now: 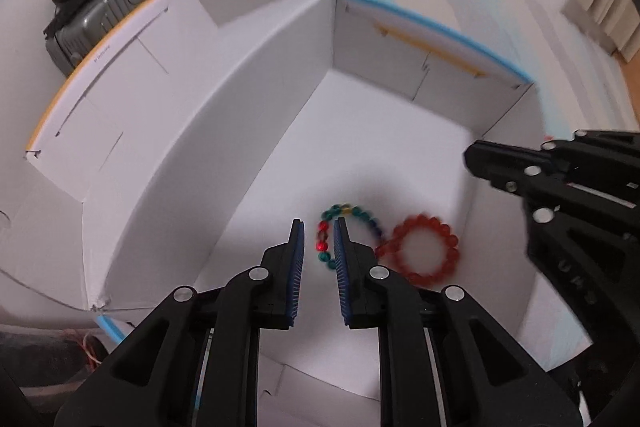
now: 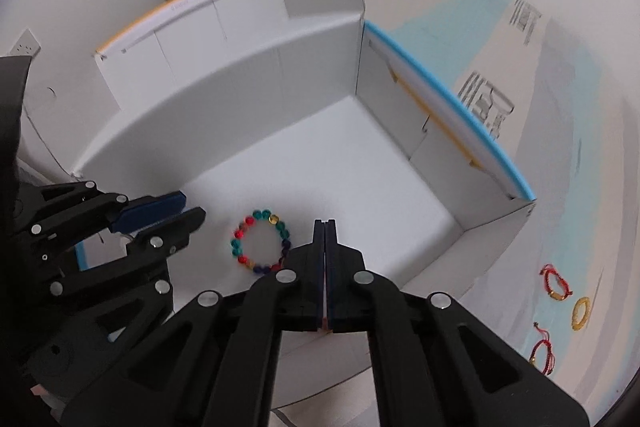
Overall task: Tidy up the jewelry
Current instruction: 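Carry the multicolour bracelet with the left tool while the right tool carries the red bracelet into the box, then open both tools to release the two bracelets inside the box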
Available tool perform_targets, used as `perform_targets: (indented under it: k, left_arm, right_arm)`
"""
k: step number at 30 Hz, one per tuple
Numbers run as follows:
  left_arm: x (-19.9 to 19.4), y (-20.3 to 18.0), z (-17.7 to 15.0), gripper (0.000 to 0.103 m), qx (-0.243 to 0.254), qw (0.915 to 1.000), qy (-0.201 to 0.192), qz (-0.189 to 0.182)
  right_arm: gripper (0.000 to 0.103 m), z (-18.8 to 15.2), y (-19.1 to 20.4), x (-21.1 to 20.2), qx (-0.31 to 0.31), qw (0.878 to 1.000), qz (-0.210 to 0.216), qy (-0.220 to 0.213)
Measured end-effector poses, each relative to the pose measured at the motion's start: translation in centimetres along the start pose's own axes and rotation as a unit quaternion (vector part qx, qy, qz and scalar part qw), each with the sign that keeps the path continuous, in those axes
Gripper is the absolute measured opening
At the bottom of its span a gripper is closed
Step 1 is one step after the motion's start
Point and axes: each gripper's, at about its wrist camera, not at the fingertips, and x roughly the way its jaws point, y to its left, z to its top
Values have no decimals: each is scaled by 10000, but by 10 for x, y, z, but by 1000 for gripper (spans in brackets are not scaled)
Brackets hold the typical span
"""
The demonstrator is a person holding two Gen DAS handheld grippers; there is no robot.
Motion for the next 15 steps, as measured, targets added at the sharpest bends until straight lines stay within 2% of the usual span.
perform_targets:
  k: [6, 11, 15]
  left_arm:
    - [20, 3, -6, 14, 31, 9996, 267, 28]
    - [21, 3, -8, 14, -15, 9997, 223, -51]
    - [16, 3, -12, 17, -78, 10000, 14, -6]
  right_arm:
    - [0, -5, -10, 21, 140, 9984, 193, 505]
    - [0, -9, -10, 21, 133, 9985, 247, 473]
    - [3, -9, -8, 16, 158, 9991, 303, 236]
